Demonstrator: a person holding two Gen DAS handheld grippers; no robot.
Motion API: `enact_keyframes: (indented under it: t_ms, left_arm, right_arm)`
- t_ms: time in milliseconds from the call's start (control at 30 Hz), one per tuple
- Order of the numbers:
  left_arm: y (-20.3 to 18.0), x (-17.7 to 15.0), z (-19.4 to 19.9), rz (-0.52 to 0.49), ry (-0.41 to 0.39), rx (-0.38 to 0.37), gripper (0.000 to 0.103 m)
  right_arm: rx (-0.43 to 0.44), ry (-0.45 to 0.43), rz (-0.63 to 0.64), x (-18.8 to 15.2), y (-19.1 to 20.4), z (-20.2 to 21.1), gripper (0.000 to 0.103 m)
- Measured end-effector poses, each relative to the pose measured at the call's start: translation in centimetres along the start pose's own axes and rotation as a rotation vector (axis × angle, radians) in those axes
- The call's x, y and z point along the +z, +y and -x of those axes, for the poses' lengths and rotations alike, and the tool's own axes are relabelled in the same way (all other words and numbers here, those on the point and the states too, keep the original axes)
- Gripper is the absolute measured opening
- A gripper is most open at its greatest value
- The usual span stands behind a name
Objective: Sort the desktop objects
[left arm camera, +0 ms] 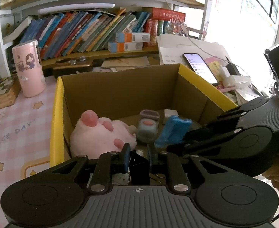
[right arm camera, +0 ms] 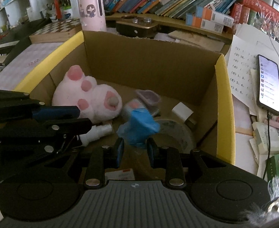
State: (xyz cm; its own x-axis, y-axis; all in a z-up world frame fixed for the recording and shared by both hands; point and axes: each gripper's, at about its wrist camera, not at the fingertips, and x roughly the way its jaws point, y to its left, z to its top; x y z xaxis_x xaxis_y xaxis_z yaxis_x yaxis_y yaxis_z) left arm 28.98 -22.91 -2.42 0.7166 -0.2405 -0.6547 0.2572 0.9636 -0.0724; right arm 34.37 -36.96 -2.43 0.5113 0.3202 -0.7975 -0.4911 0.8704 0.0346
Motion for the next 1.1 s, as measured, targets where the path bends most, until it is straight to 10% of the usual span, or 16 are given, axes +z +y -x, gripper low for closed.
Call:
enact_keyframes:
  t_ms: [700,1100]
  left_arm:
    - [0.8,-1.0,10.5,0.031,-0.278,0.16,0.075]
    - [3.2,-5.4,17.5,0.101,-0.308,0.277,0.092]
  right_arm:
    - [-0.082,-0.384,-0.065,-2.8,3.4,9.2,0.048]
    - [-0.108,-0.427,-0.127,-5.6,7.8,12.3,0.065]
